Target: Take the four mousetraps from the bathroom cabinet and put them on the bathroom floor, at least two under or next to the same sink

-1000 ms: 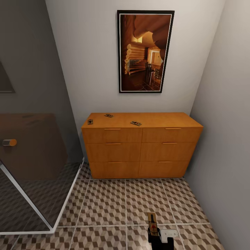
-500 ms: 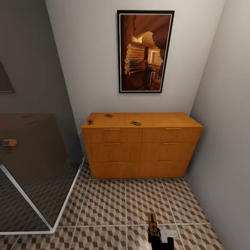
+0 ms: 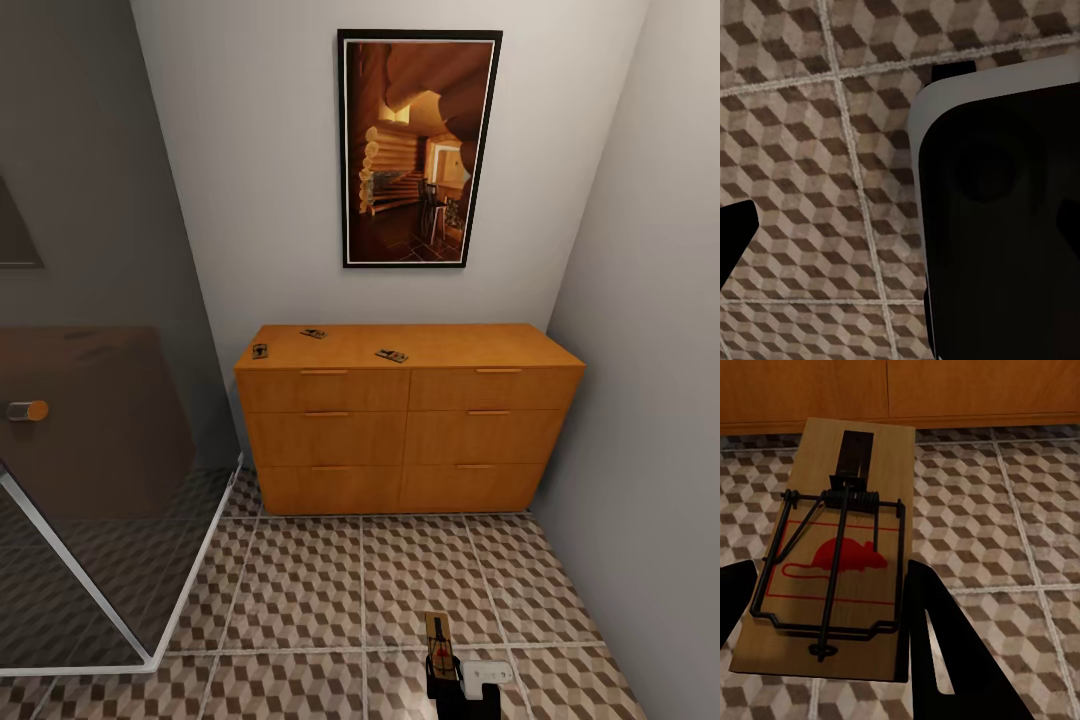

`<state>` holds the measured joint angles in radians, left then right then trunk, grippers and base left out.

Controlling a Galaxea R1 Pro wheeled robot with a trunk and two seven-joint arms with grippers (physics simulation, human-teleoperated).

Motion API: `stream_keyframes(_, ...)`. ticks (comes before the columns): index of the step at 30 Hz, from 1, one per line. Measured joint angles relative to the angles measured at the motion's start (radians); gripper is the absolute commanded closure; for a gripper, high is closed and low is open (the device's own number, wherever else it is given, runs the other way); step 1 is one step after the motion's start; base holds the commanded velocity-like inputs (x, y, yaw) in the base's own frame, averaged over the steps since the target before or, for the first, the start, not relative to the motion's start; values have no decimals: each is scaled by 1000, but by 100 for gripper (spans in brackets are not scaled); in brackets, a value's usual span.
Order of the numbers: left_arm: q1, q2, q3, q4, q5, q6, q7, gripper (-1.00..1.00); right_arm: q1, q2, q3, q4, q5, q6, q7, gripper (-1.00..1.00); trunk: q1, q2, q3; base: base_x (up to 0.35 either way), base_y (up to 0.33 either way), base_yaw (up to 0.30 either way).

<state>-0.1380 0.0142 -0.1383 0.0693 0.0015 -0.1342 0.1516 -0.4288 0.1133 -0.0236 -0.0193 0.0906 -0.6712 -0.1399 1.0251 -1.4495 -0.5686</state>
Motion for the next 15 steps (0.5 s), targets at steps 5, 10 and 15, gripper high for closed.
stream_keyframes(5, 0, 0, 0, 0, 0, 0, 0, -100, 0, 0, 0, 0, 0, 0, -1, 100, 0, 0, 0, 0, 0, 0)
stream_keyframes(10, 0, 0, 0, 0, 0, 0, 0, -100, 0, 0, 0, 0, 0, 0, 0, 100, 0, 0, 0, 0, 0, 0)
stream_keyframes(15, 0, 0, 0, 0, 0, 0, 0, -100, 0, 0, 0, 0, 0, 0, -1, 100, 0, 0, 0, 0, 0, 0)
